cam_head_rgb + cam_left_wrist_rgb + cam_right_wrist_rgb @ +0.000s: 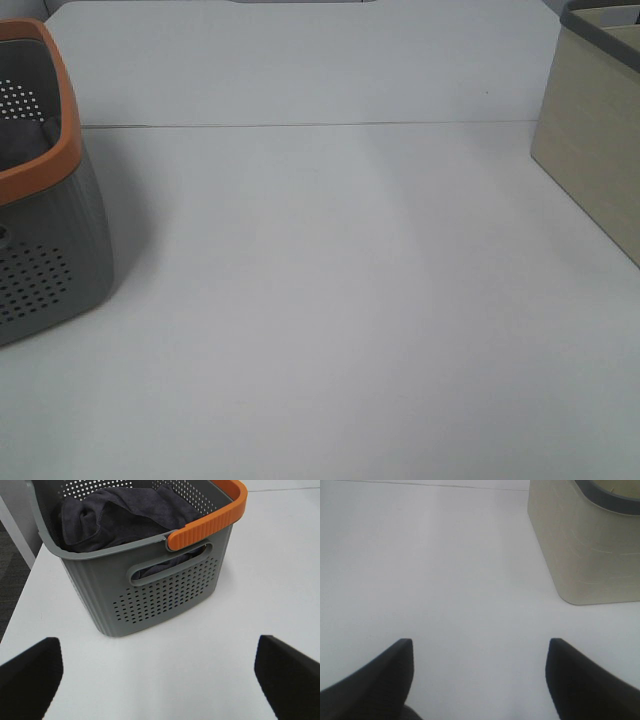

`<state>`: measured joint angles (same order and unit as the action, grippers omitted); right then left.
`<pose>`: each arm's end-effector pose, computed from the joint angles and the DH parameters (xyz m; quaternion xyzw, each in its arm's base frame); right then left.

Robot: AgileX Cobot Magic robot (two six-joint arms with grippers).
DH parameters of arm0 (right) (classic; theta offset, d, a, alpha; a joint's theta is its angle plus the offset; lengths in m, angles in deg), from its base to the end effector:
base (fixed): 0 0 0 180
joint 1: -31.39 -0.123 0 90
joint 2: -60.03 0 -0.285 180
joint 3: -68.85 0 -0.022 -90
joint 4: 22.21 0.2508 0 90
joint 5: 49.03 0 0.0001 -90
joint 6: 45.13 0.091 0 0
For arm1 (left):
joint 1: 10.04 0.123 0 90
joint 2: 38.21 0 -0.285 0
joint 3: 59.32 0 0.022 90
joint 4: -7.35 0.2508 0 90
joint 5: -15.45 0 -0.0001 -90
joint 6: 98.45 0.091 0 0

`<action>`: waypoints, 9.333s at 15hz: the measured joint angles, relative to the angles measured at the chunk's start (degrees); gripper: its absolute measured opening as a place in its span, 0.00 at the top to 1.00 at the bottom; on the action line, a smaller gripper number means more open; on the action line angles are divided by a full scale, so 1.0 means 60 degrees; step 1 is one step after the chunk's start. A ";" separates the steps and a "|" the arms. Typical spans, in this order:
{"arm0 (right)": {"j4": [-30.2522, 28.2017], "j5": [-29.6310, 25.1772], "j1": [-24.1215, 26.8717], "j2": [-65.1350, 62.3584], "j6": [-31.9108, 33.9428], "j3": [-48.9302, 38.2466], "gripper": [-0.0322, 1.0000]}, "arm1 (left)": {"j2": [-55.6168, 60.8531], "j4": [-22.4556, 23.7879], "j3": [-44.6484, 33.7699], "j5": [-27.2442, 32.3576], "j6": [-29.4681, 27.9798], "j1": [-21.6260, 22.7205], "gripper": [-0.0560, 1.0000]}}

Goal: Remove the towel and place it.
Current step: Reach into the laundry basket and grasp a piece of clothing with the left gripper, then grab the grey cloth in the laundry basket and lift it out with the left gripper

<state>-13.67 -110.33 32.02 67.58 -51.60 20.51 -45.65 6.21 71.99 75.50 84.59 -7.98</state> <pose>-0.0067 0.0119 0.2784 -0.0469 0.8499 0.0421 0.5232 -0.0049 -0.0017 0.2777 0.0076 0.8488 0.0136 0.5285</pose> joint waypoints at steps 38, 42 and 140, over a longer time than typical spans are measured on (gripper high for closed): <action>0.0000 0.0000 0.0000 0.0000 0.0000 0.0000 0.33 | 0.0000 0.0019 0.0000 0.0000 -0.0048 0.0000 0.02; 0.0000 0.0000 0.0000 0.0000 0.0000 0.0000 0.33 | 0.0000 0.0019 0.0000 0.0000 -0.0048 0.0000 0.02; 0.0000 0.0000 0.0000 0.0000 0.0000 0.0000 0.33 | -1.5919 -0.0602 1.0122 0.1528 0.2263 -0.0105 0.95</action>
<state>-13.67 -110.33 32.02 67.58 -51.60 20.51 -141.16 2.60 132.73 84.66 98.17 -8.61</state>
